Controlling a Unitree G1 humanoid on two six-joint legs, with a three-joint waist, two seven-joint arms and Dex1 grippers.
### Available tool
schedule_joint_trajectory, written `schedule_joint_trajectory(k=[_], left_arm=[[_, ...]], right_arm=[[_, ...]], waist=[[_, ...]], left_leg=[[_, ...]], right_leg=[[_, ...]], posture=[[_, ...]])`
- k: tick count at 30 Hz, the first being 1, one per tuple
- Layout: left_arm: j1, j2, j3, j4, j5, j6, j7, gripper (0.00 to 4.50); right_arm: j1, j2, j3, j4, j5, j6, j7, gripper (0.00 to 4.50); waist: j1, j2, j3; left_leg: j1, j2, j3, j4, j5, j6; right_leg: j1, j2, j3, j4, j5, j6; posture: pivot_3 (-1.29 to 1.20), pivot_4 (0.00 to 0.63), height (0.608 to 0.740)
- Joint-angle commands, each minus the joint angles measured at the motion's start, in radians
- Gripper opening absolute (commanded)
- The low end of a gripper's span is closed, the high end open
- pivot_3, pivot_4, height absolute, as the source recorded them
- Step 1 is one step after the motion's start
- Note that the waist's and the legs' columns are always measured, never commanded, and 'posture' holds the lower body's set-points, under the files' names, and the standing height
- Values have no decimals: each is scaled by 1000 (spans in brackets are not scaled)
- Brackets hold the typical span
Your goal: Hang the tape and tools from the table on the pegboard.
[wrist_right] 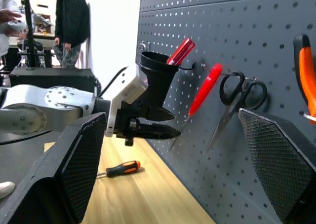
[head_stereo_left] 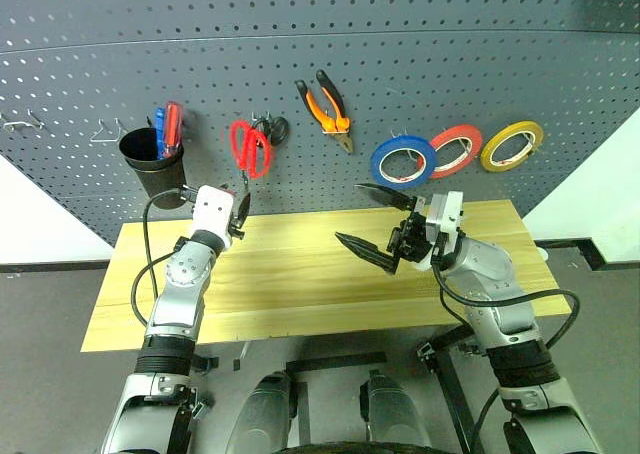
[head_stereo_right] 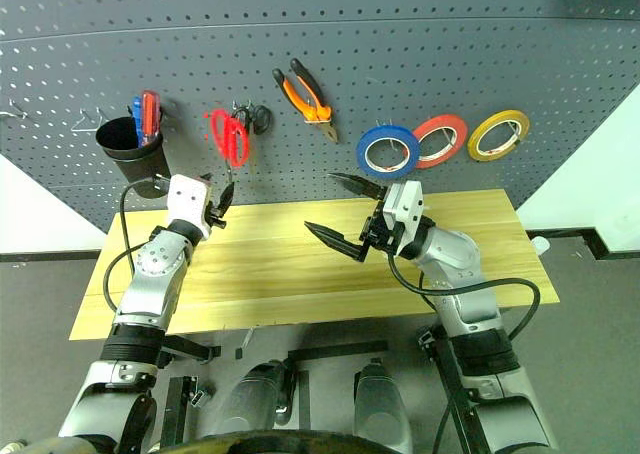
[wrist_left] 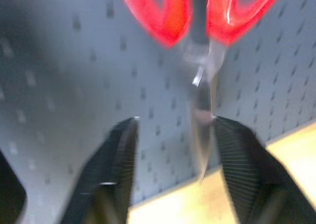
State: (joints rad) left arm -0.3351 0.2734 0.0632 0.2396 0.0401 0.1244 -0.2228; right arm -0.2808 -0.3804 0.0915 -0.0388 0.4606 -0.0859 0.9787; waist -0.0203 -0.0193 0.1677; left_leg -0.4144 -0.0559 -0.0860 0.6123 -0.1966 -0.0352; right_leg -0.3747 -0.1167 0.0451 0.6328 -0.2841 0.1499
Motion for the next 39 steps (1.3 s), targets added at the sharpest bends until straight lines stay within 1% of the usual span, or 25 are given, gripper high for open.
schedule_joint_trajectory(k=[1, 3, 6, 7, 9, 11, 12, 17, 21, 28, 31, 35, 36, 39], left_arm=[[-6, 15, -13, -15, 53, 239, 54, 3024], [-14, 21, -7, 8, 62, 346, 73, 3024], [-46, -3, 105, 59, -44, 511, 77, 3024], [-59, -8, 147, 81, -82, 543, 79, 3205], [-80, -3, 185, 123, -114, 585, 80, 3554], [-98, 26, 175, 189, -99, 577, 80, 4248], [-111, 40, 176, 232, -99, 571, 77, 4460], [-189, 110, 169, 452, -100, 484, 43, 4460], [-250, 150, 161, 628, -99, 411, 5, 4460], [-330, 173, 163, 852, -105, 311, -43, 4460], [-347, 176, 166, 898, -107, 282, -41, 3882], [-357, 173, 169, 923, -115, 252, -43, 2523], [-358, 173, 168, 926, -117, 250, -43, 2249], [-360, 174, 166, 932, -121, 246, -42, 1192]], right_arm=[[22, -27, 5, -29, -45, -40, 27, 4500], [36, -39, 15, -13, -75, -62, 44, 4500], [49, -42, 19, 3, -98, -84, 54, 4500], [53, -41, 19, 6, -103, -86, 54, 4500], [57, -39, 19, 12, -110, -93, 56, 4500], [70, -44, 25, 17, -125, -106, 60, 4500], [84, -50, 28, 19, -134, -115, 65, 4500], [154, -73, 31, 8, -156, -141, 82, 4500], [179, -80, 26, -12, -157, -133, 73, 4500], [215, -98, 15, -25, -162, -139, 67, 4500], [224, -105, 11, -30, -161, -139, 61, 4500], [227, -110, 13, -32, -161, -139, 55, 4500], [227, -111, 15, -33, -160, -138, 54, 4500], [224, -112, 19, -34, -158, -132, 53, 4500]], waist=[[0, 0, 0], [-1, 0, 0], [-2, 0, 0], [-2, 0, 0], [-1, 0, 0], [1, 0, 0], [2, 0, 0], [2, 0, 0], [0, -1, 0], [0, -2, 1], [0, -2, 1], [-2, -2, 1], [-2, -2, 1], [-1, -2, 1]], left_leg=[[0, 0, 0, 0, 0, 0], [0, 0, 0, 0, 0, 0], [1, 0, 0, 0, 0, 0], [1, 0, 0, 0, 0, 0], [1, 0, -1, 1, 0, 0], [1, 0, -1, 1, 0, 0], [1, 0, -1, 1, 0, 0], [1, 0, -1, 1, 0, 0], [2, 0, -1, 1, 0, -1], [2, 0, -1, 0, 0, -1], [2, 0, -1, 1, 0, -1], [2, 0, -1, 1, 0, -1], [2, 0, -1, 1, 0, -1], [2, 0, -1, 0, 0, -1]], right_leg=[[0, 0, 0, 0, 0, 0], [0, 0, 0, 0, 0, 0], [0, 1, 0, 1, 0, 0], [0, 1, 0, 2, 0, 0], [0, 1, -1, 2, 0, 0], [0, 1, -1, 2, 0, 0], [1, 0, -1, 2, 0, 0], [1, 0, -1, 2, 0, 0], [1, 0, -1, 2, 0, 0], [1, 0, -1, 1, 0, 0], [1, 0, -1, 1, 0, 0], [1, 0, -1, 1, 0, 0], [1, 0, -1, 1, 0, 0], [1, 0, -1, 1, 0, 0]], posture=[[-69, 105, 728], [-67, 106, 728], [-64, 110, 728], [-64, 110, 728], [-64, 110, 728], [-62, 118, 728], [-63, 121, 728], [-69, 135, 728], [-77, 145, 728], [-91, 155, 728], [-95, 155, 728], [-94, 153, 728], [-93, 152, 728], [-91, 152, 728]])
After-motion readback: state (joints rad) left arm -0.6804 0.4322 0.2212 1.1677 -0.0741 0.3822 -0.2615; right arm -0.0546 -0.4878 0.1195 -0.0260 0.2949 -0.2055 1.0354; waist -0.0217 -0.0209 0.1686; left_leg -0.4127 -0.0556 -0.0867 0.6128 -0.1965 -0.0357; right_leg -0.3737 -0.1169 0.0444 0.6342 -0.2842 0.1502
